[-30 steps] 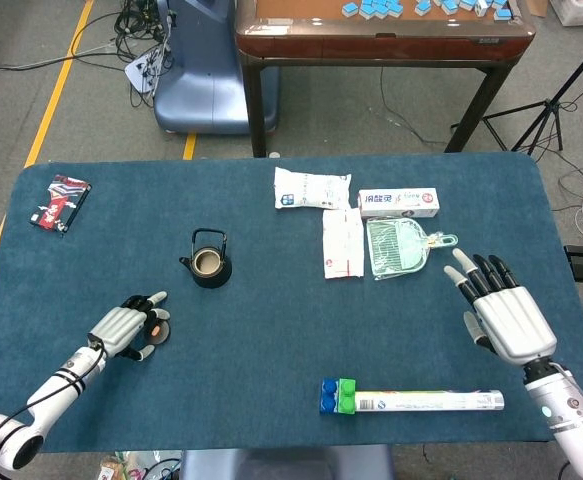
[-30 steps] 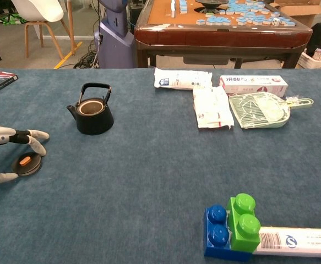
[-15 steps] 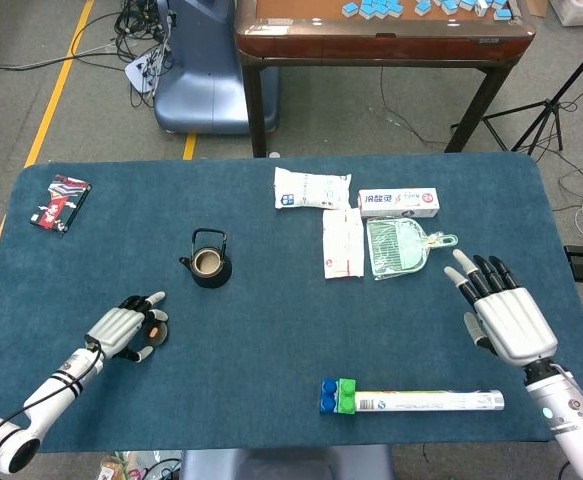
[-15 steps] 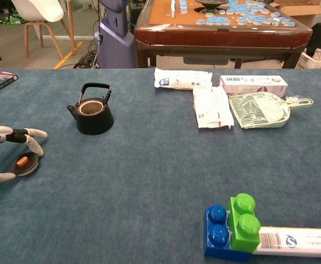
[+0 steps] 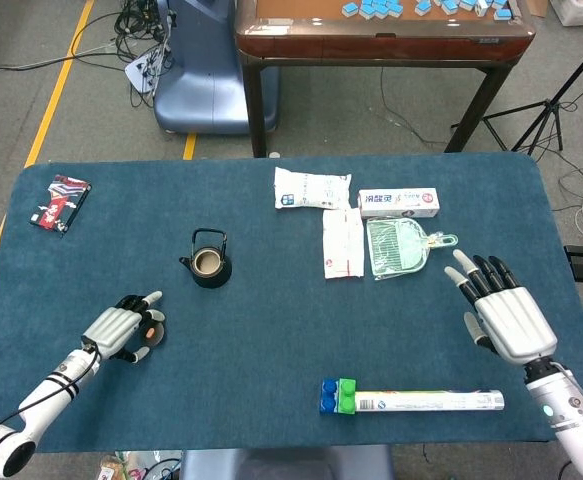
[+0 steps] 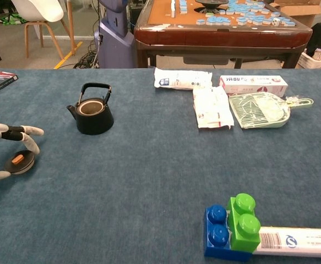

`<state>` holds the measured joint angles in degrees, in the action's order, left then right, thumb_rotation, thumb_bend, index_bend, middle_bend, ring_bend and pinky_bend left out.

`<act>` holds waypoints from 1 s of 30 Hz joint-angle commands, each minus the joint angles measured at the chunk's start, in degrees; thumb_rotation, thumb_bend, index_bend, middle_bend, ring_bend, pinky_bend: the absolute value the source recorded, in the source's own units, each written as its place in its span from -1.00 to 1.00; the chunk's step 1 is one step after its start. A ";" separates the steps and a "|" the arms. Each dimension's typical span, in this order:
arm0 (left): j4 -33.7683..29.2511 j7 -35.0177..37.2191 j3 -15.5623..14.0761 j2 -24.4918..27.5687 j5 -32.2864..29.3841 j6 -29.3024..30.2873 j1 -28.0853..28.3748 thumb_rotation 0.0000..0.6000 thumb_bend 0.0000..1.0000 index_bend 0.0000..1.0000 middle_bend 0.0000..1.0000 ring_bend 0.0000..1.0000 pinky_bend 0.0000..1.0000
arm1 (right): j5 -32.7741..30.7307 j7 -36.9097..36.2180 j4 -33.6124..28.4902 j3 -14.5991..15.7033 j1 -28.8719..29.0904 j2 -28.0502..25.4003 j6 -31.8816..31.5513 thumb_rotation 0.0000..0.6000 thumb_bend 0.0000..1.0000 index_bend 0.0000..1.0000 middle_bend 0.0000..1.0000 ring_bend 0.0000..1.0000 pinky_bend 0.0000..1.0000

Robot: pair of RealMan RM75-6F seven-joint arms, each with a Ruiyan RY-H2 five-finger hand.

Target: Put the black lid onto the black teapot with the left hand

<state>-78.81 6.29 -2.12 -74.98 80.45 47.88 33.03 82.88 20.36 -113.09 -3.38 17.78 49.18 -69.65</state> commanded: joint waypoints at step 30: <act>-22.34 -27.66 4.82 12.29 -17.09 -1.24 6.47 1.00 -0.34 -0.25 -1.00 -1.00 -1.00 | 1.46 -8.71 7.23 -0.70 2.33 2.27 2.70 1.00 0.09 -0.82 -1.00 -1.00 -1.00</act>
<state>-99.51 -19.43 2.31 -63.40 64.97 46.51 38.49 84.26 11.92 -106.10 -4.07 20.08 51.38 -66.95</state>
